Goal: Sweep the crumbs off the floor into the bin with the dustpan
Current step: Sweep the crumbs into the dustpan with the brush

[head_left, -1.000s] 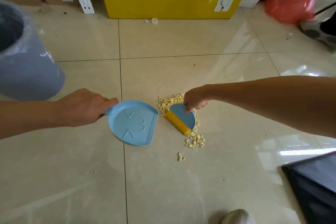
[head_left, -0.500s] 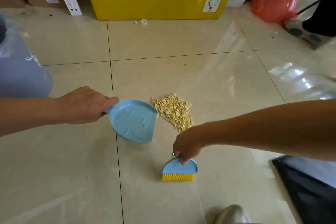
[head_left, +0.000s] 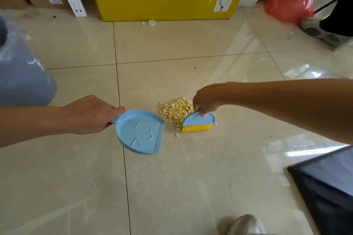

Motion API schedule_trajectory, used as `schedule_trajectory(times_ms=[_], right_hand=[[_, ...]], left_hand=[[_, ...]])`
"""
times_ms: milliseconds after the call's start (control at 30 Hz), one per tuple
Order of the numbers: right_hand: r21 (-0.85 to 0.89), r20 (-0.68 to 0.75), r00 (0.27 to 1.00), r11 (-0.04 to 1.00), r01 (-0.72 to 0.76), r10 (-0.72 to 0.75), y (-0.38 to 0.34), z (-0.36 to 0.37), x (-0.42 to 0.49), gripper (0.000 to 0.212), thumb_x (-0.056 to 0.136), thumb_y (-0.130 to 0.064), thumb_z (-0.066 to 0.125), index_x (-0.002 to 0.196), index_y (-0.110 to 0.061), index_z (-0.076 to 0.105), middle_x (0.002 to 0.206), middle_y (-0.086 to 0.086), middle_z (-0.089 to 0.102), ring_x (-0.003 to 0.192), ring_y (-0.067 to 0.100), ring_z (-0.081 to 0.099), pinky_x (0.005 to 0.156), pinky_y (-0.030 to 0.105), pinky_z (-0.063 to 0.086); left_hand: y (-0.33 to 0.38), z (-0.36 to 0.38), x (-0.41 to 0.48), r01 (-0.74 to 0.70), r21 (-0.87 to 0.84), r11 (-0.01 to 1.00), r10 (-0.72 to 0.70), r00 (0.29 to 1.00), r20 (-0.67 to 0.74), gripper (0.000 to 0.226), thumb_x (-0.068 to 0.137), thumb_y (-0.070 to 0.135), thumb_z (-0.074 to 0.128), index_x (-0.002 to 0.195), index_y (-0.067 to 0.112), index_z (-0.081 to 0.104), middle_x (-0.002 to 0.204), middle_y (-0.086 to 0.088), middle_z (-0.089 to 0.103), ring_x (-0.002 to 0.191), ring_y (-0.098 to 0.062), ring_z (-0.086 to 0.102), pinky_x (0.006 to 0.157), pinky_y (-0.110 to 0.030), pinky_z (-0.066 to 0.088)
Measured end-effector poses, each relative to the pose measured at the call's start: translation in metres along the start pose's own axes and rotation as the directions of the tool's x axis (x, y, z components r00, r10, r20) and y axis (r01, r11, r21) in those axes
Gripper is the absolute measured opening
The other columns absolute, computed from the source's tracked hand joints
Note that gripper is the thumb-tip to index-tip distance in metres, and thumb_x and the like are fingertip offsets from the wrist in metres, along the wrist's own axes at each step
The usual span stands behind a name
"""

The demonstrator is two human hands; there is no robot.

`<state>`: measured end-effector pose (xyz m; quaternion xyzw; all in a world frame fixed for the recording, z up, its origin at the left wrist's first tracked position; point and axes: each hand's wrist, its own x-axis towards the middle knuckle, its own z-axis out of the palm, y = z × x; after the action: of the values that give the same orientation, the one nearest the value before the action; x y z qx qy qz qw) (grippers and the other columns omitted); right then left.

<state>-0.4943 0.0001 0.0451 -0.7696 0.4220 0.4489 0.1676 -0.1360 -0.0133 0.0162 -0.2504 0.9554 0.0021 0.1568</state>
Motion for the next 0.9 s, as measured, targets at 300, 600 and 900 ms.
schedule_trajectory(times_ms=[300, 600, 900], right_hand=[[0.421, 0.074, 0.996, 0.907, 0.018, -0.054, 0.028, 0.005, -0.015, 0.027, 0.086, -0.047, 0.069, 0.065, -0.031, 0.063, 0.051, -0.009, 0.056, 0.052, 0.008, 0.051, 0.061, 0.023, 0.044], [0.380, -0.021, 0.997, 0.922, 0.077, -0.075, -0.033, 0.012, 0.022, 0.034, 0.093, -0.043, 0.061, 0.065, -0.024, 0.056, 0.058, -0.007, 0.056, 0.053, 0.006, 0.049, 0.051, 0.022, 0.035], [0.810, 0.239, 0.971, 0.555, -0.189, -0.018, 0.077, 0.017, -0.008, 0.030, 0.096, -0.031, 0.061, 0.070, -0.018, 0.056, 0.050, -0.005, 0.039, 0.047, 0.011, 0.030, 0.052, 0.026, 0.024]], left_hand=[[-0.013, -0.005, 0.003, 0.047, 0.062, 0.997, -0.052, 0.995, 0.080, 0.008, 0.093, 0.027, 0.042, 0.101, 0.027, 0.042, 0.061, 0.008, 0.038, 0.056, -0.016, 0.045, 0.051, -0.024, 0.030], [-0.003, -0.006, 0.006, 0.030, -0.007, 1.000, -0.028, 0.991, 0.131, 0.004, 0.096, 0.033, 0.039, 0.098, 0.031, 0.036, 0.067, 0.007, 0.048, 0.061, -0.015, 0.052, 0.059, -0.025, 0.045], [-0.007, -0.001, 0.008, -0.041, -0.038, 0.998, 0.048, 0.976, 0.212, 0.009, 0.092, 0.023, 0.036, 0.098, 0.027, 0.043, 0.076, 0.005, 0.058, 0.068, -0.019, 0.058, 0.062, -0.029, 0.044]])
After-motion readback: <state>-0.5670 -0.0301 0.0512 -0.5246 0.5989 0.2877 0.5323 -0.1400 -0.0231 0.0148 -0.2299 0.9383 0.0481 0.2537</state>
